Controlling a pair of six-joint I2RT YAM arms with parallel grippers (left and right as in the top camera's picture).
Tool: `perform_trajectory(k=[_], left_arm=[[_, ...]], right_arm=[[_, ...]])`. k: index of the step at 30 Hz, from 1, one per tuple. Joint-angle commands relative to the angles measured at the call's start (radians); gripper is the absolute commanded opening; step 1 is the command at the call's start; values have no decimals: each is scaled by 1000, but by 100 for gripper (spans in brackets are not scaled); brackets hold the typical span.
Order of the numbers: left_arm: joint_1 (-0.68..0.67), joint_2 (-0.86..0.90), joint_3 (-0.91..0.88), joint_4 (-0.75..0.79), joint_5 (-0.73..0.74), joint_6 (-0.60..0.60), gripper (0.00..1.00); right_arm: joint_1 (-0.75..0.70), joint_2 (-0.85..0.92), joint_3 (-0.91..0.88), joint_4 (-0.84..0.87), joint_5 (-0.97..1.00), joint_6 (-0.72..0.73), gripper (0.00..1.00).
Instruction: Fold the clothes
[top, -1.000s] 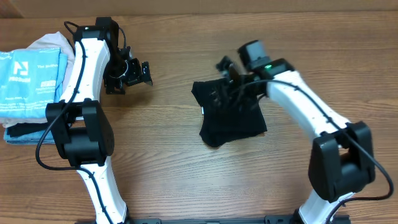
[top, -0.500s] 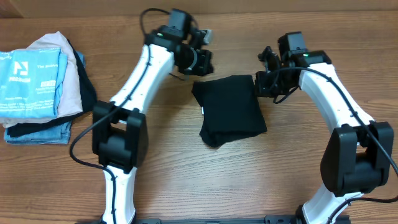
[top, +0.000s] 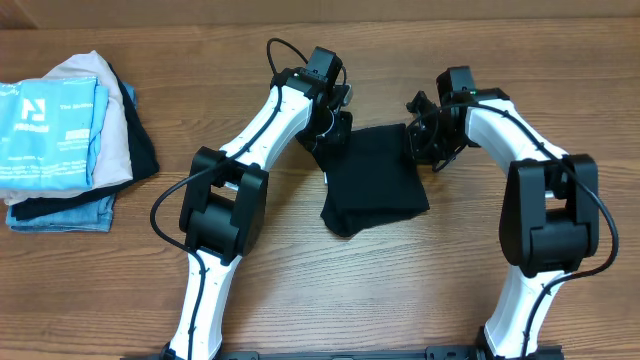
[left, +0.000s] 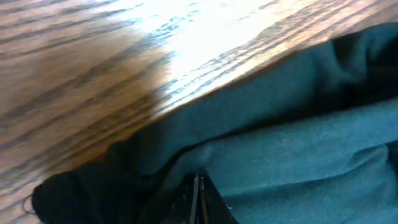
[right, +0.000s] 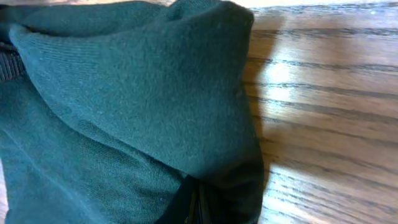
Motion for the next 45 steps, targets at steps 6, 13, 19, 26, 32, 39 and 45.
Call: perform_trajectory(k=[6,13,19,26,32,39,45], left_arm=[[10,-90,156,-82,-50,15,4],[10,-84,130,-137,-51,16,4],[11,-84,129,-159,-52,27,4],[9,-79,97,-153,-38,22,4],[-15,-99,70,-158,14,21,4],[-116,-121,60,-313,20,27,4],[-192,-120,-93,-292,-55,-42,4]], right_arm=[[6,-288,126,-166,-143,-31,4],[53,-315,-126,-140,-386,-30,4],[60,-311,-559,293,-460,68,4],[41,-310,-570,329,-369,256,4],[40,-322,-515,286,-314,231,4],[13,-424,-341,100,-52,213,4],[3,-319,-355,103,40,205,4]])
